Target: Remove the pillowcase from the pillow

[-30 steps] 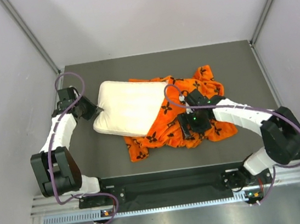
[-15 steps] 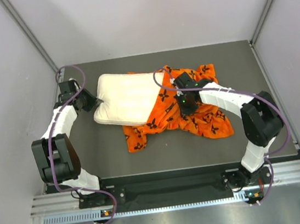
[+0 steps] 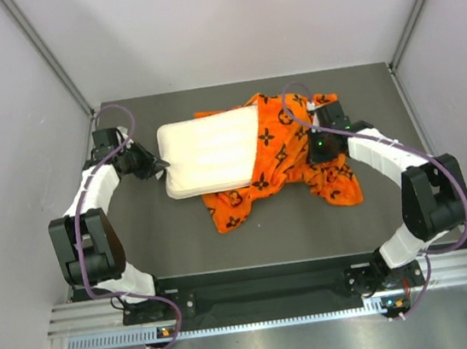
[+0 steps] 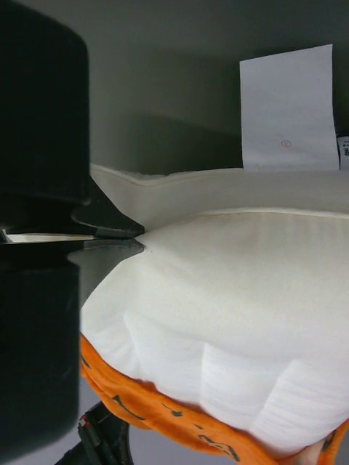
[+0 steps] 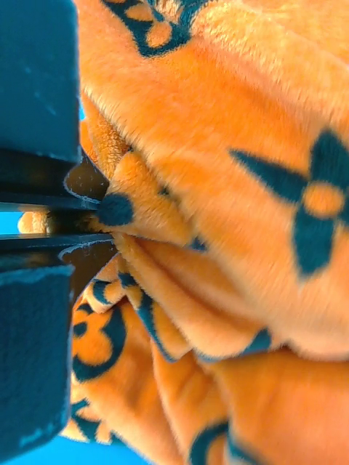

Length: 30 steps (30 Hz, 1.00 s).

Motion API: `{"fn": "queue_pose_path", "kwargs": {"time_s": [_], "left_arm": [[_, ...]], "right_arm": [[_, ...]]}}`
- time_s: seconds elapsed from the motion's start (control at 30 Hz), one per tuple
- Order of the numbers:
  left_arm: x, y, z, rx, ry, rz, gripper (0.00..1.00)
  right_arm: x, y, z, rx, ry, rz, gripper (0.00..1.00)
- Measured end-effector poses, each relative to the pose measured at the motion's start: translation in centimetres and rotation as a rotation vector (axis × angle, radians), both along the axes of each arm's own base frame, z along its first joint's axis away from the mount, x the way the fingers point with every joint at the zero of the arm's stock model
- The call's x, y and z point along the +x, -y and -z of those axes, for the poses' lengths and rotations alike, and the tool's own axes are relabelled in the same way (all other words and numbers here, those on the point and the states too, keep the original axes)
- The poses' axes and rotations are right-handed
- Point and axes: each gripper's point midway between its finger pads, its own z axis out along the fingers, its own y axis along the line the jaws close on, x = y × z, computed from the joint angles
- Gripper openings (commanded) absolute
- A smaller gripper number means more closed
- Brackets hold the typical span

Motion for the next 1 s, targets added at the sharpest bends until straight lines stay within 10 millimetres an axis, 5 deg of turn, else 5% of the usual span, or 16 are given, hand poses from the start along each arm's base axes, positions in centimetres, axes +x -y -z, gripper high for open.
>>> {"fn": "queue_pose_path", "kwargs": {"time_s": [0.17, 0.4, 0.7, 0.9, 0.97, 1.0], "left_arm": [[-0.6, 0.6, -0.1, -0.03, -0.011, 0.032, 0.0], [-0.3, -2.0, 0.1, -0.004, -0.006, -0.024, 0.0], [-0.2, -4.4, 0.3, 0.022, 0.002, -0.066, 0.0], [-0.4, -3.9, 0.3, 0.096, 0.006, -0.021, 0.0], [-0.4, -3.5, 0.1, 0.151, 0.013, 0.003, 0.07], [-0.4, -3.4, 0.0, 0.183, 0.017, 0.009, 0.24]], "right_arm": [[0.9, 2.8, -0.5, -0.001, 0.022, 0.057, 0.0], [1.1, 8.0, 0.2, -0.094, 0.002, 0.182, 0.0], [1.4, 10.9, 0.2, -0.131, 0.006, 0.246, 0.0], [1.3, 10.6, 0.2, -0.112, 0.004, 0.23, 0.0], [1.3, 10.5, 0.2, -0.105, 0.003, 0.224, 0.0], [1.3, 10.5, 0.2, -0.103, 0.003, 0.222, 0.0]]}}
